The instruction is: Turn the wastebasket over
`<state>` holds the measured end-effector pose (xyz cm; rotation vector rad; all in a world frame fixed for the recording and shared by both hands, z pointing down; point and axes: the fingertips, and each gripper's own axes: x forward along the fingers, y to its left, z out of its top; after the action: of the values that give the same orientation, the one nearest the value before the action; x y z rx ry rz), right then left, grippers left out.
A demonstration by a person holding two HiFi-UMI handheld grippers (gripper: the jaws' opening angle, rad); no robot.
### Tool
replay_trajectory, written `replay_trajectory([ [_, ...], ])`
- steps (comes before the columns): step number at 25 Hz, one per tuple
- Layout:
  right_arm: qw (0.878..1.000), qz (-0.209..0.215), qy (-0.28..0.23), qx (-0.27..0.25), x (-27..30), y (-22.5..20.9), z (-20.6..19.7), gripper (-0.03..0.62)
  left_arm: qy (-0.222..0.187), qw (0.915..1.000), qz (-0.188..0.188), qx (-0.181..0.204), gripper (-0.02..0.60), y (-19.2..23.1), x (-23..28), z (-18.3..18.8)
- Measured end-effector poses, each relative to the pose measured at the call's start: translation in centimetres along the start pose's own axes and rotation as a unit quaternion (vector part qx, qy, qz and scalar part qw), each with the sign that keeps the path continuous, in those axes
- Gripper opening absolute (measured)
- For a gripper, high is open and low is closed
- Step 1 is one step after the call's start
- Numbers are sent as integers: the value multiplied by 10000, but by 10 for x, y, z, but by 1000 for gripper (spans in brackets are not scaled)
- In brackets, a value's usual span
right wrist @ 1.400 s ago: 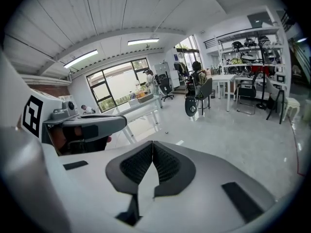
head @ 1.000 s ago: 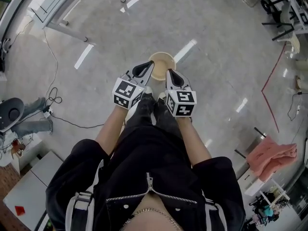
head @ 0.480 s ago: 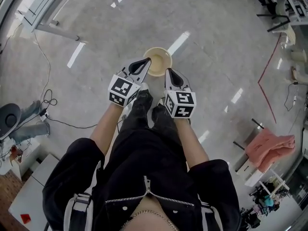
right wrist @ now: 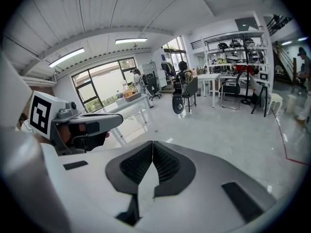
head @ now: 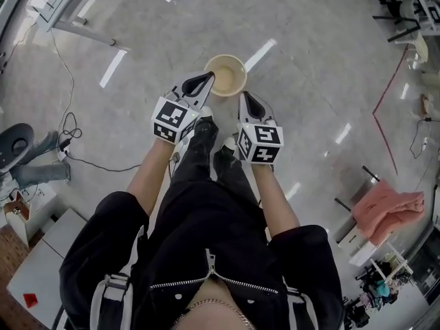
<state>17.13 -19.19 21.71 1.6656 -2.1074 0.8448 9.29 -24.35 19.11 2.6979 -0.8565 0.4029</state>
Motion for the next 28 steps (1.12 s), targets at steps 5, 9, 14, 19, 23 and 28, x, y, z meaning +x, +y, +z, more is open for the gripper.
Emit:
replay_trajectory([
  [5,9999,76,-115,-62,-36,-9,-4,11,-108,9998,140,19,5,-37,-12,8],
  [9,9994,232,-176,-170,-60,-8,-14,11,-202,9994,281,77,5,-61,-26,10],
  [14,9981,483,-181,-331,-88,4,-34,11,-290,9983,502,58,5,-88,-52,7],
  [19,9978,543,-160,-333,-105,11,-50,11,-323,9976,604,61,5,-104,-73,2],
  [23,9978,500,-224,-380,-103,25,-50,11,-352,9979,539,103,5,-103,-85,-3],
  [28,9980,337,-252,-466,-101,36,-57,11,-308,9984,410,219,5,-102,-103,-21],
])
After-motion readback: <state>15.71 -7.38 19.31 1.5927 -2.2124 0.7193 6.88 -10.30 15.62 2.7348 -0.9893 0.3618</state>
